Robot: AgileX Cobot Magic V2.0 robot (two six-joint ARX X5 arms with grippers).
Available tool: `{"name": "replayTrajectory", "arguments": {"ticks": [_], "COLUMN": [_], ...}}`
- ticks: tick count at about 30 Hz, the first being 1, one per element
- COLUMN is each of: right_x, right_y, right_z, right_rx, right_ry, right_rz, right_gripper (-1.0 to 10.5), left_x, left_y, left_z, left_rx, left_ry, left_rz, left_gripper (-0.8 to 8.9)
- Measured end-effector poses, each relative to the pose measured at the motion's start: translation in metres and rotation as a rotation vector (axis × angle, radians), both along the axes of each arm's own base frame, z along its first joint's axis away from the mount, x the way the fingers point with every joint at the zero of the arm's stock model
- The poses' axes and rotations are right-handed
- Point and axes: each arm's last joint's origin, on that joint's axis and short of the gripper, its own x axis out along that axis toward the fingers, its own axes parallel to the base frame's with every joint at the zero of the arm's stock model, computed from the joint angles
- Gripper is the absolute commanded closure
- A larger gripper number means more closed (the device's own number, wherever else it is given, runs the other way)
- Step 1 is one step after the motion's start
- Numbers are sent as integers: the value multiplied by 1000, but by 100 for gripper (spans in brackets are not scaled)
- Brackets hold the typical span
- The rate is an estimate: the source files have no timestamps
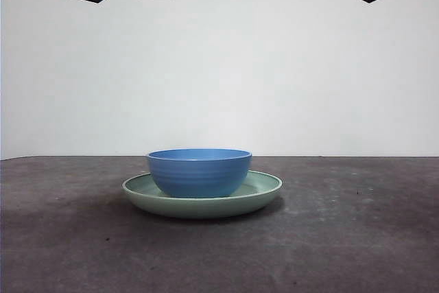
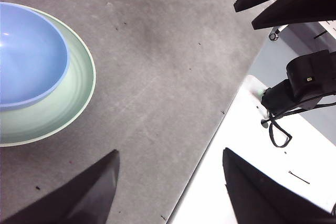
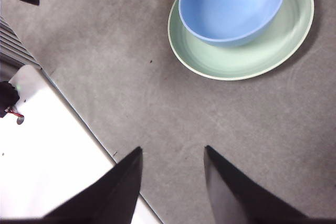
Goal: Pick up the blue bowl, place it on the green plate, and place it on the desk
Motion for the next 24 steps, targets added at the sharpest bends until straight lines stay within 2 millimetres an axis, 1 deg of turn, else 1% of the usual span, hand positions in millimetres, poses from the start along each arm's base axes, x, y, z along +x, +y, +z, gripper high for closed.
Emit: {"name": "replayTrajectory", "arguments": {"ticks": [11, 12, 13, 15, 16, 17, 24], "right_x": [0, 0, 0, 0, 0, 0, 1], "right_y": [0, 0, 0, 0, 0, 0, 0], "right_z": [0, 0, 0, 0, 0, 0, 1], "right_rx": [2, 2, 1, 2, 1, 1, -1], "right_ry": [-3, -3, -3, -3, -3, -4, -26], "right_rz": [1, 1, 0, 0, 1, 1, 15], "right_gripper": [759, 760, 776, 870, 936, 938, 938], "left_x": [0, 0, 0, 0, 0, 0, 0], "left_y": [0, 0, 0, 0, 0, 0, 0], "left_z": [0, 0, 0, 0, 0, 0, 0], "left_rx": [0, 0, 0, 0, 0, 0, 0], "left_ry": [0, 0, 0, 0, 0, 0, 0], "left_rz": [-1, 0, 0, 0, -1, 0, -1], "left_gripper": [510, 535, 597, 746, 816, 802, 802]}}
